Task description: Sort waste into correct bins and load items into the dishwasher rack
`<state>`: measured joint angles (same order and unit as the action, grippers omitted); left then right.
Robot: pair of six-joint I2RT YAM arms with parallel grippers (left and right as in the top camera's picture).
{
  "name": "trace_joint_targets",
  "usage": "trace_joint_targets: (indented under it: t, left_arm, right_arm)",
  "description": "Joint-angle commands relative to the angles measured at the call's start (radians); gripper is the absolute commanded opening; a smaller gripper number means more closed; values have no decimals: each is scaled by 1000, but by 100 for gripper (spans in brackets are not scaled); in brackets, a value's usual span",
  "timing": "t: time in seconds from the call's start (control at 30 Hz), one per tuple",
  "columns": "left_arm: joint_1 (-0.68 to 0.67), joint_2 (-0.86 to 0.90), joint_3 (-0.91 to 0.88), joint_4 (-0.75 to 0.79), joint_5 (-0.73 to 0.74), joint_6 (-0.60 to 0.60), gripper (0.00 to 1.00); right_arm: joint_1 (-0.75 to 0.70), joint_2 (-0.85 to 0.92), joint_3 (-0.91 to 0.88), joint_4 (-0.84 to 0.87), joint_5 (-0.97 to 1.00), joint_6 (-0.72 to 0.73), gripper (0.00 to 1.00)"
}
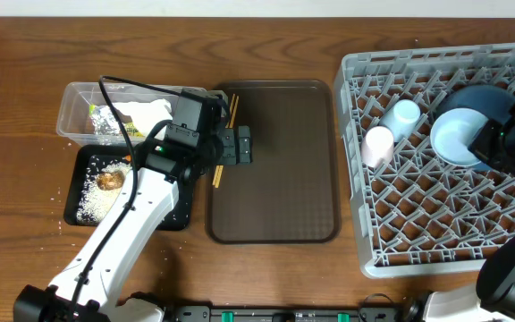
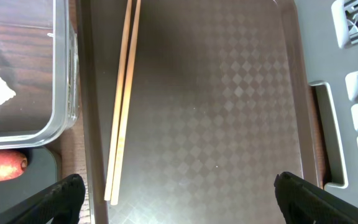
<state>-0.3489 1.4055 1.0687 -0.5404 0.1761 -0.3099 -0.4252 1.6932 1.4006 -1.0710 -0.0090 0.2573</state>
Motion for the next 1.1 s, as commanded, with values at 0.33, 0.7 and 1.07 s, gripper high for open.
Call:
trace_joint_targets:
  t: [0.33,0.7,1.07]
  left_arm:
    - [3,10,26,3,-13,10,98]
    - [3,10,26,3,-13,9,98]
    - [3,10,26,3,-13,9,98]
  right_arm:
    - [-5,-68,290,-528,581,370,1]
    - [66,-68,199,-628,687,460,2]
    - [84,-61,29,-560,679,516,1]
